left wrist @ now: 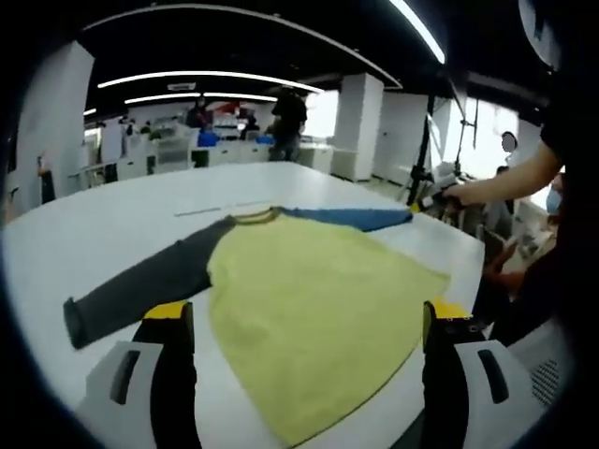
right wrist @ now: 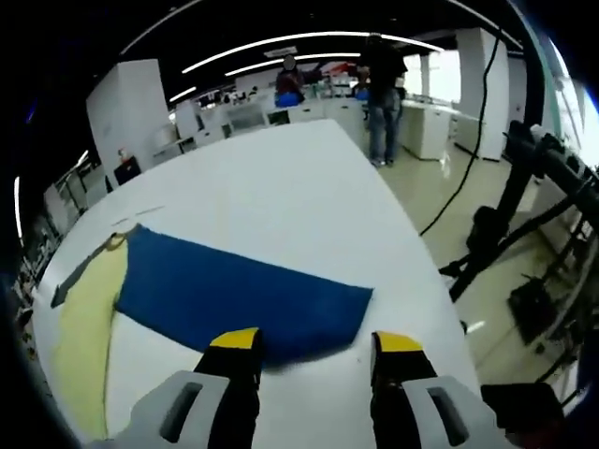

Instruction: Fold the garment on the visible template until the final outline fits inside the template.

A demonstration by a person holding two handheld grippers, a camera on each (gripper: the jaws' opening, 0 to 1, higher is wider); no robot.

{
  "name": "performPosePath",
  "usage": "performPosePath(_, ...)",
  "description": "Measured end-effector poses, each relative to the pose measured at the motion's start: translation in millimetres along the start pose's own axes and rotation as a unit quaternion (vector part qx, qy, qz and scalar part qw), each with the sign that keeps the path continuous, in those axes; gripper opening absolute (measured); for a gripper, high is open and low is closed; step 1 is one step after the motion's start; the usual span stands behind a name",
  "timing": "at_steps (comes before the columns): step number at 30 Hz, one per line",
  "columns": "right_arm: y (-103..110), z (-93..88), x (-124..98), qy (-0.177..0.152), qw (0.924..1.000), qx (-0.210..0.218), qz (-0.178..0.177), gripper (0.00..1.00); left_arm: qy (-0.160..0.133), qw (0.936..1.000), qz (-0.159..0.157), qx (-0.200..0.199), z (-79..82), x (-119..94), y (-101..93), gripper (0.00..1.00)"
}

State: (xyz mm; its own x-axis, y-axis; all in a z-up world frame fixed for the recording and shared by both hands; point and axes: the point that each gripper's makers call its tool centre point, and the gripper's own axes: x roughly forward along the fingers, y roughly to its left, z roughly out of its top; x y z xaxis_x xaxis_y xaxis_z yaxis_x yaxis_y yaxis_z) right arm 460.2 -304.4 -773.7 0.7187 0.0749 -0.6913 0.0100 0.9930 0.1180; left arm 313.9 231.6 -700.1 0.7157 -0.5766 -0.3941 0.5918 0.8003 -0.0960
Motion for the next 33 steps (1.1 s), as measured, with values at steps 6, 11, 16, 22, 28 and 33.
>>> performPosePath(6, -8, -0.4, 6, 0.005, 1.0000, 0.003, -0.003, 0.35, 0.005, 1.0000, 0.004, 0.002, -1.0, 0, 0.3, 0.98)
performPosePath(11, -9, -2.1, 10, 0.013, 0.9999, -0.005, -0.002, 0.28, 0.005, 0.9999, 0.009, 0.003, 0.5, -2, 0.7, 0.97)
performPosePath(16, -3, -2.5, 8, 0.012, 0.9997, -0.019, -0.006, 0.23, 0.009, 0.9999, 0.011, 0.007, -0.1, -3, 0.5, 0.96)
performPosePath(22, -2, -1.2, 6, 0.011, 0.9998, -0.011, -0.014, 0.10, 0.009, 0.9999, 0.013, 0.006, 0.2, -4, -0.1, 0.96)
performPosePath(28, -22, 5.5, 17, 0.015, 0.9997, -0.007, -0.017, 0.02, 0.010, 0.9998, 0.014, 0.008, 0.4, -7, -0.7, 0.95)
performPosePath(33, -34, 20.5, 25, 0.001, 0.9999, 0.011, -0.013, 0.00, 0.013, 0.9998, 0.015, 0.010, -4.2, -11, 4.6, 0.95)
